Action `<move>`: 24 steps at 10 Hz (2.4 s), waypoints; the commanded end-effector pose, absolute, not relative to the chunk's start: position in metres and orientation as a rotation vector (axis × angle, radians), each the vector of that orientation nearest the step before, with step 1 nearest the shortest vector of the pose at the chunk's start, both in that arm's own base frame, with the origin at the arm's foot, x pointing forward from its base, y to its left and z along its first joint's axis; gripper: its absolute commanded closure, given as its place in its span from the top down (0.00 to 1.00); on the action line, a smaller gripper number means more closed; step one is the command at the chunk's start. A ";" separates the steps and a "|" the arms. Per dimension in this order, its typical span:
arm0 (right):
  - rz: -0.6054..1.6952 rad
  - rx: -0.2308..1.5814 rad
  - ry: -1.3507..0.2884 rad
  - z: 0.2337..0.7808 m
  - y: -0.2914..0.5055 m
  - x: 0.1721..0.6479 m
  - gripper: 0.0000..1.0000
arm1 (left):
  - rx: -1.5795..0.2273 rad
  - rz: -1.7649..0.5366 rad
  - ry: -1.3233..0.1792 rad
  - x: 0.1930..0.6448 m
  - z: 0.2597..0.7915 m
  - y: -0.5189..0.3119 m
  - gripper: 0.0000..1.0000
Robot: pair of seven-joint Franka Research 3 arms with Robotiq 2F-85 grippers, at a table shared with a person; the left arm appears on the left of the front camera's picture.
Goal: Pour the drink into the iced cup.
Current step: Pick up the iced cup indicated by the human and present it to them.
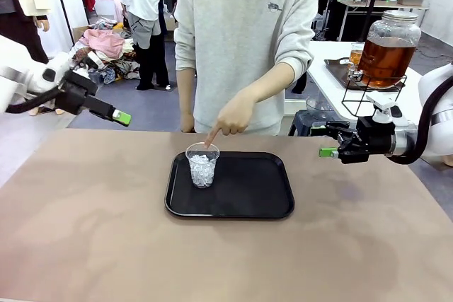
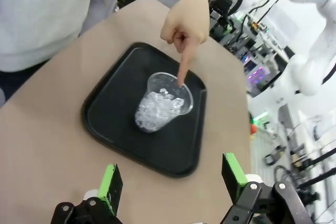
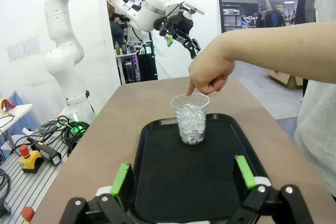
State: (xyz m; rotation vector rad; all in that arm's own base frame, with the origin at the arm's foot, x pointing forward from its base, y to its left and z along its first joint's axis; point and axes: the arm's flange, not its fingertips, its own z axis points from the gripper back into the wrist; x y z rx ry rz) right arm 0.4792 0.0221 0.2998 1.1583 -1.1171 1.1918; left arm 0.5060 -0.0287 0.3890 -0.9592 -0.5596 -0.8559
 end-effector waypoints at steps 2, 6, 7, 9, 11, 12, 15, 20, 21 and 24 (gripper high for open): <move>1.195 1.154 -1.122 0.302 0.023 0.480 1.00 | -0.957 -0.969 -0.726 0.504 0.359 -0.049 1.00; 1.195 1.154 -1.122 0.302 0.023 0.480 1.00 | -0.972 -0.997 -0.701 0.505 0.351 -0.057 1.00; 1.195 1.154 -1.122 0.302 0.023 0.480 1.00 | -0.972 -0.997 -0.701 0.505 0.351 -0.057 1.00; 1.195 1.154 -1.122 0.302 0.023 0.480 1.00 | -0.972 -0.997 -0.701 0.505 0.351 -0.057 1.00; 1.195 1.154 -1.122 0.302 0.023 0.480 1.00 | -0.972 -0.997 -0.701 0.505 0.351 -0.057 1.00; 1.195 1.154 -1.122 0.302 0.023 0.480 1.00 | -0.977 -1.006 -0.706 0.506 0.347 -0.057 1.00; 1.195 1.154 -1.122 0.302 0.023 0.480 1.00 | -0.888 -1.215 -0.835 0.509 0.324 -0.065 1.00; 1.195 1.154 -1.122 0.302 0.023 0.480 1.00 | -0.837 -1.343 -0.965 0.509 0.287 -0.085 1.00; 1.195 1.154 -1.122 0.302 0.023 0.480 1.00 | -0.836 -1.328 -0.992 0.509 0.281 -0.088 1.00; 1.195 1.154 -1.122 0.302 0.023 0.480 1.00 | -0.855 -1.284 -1.029 0.508 0.270 -0.094 1.00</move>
